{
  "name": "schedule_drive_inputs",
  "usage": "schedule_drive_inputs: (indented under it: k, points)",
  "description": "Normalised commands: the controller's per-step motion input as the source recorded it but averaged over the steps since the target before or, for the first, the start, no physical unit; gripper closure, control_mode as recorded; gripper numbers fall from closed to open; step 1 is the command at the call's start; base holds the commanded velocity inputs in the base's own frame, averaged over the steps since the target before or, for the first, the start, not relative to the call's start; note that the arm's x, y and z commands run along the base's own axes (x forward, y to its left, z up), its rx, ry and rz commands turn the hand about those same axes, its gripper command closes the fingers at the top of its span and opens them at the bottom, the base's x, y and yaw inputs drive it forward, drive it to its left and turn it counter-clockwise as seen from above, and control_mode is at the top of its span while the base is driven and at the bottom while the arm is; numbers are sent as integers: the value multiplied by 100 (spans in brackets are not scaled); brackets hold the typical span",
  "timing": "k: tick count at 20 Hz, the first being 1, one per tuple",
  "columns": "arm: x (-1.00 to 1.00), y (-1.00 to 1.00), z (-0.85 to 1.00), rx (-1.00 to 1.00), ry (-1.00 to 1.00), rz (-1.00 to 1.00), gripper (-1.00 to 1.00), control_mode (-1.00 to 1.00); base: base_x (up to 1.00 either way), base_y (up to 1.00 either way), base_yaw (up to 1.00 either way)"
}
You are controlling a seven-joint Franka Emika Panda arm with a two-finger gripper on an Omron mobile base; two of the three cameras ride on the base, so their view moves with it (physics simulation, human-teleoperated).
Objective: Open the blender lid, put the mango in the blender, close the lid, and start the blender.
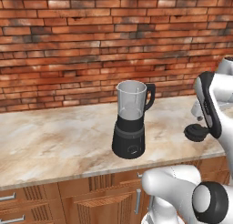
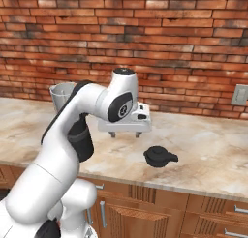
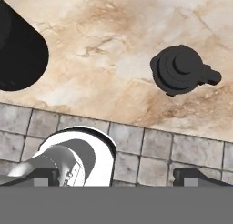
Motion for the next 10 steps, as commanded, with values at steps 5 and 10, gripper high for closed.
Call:
schedule_drive_inputs:
  k: [5,10]
  points:
    - [20,-51,-35,9,10,-1,-100,-100,0,0,0]
    - [29,-13,-40,2,6,0,-100,-100,0,0,0]
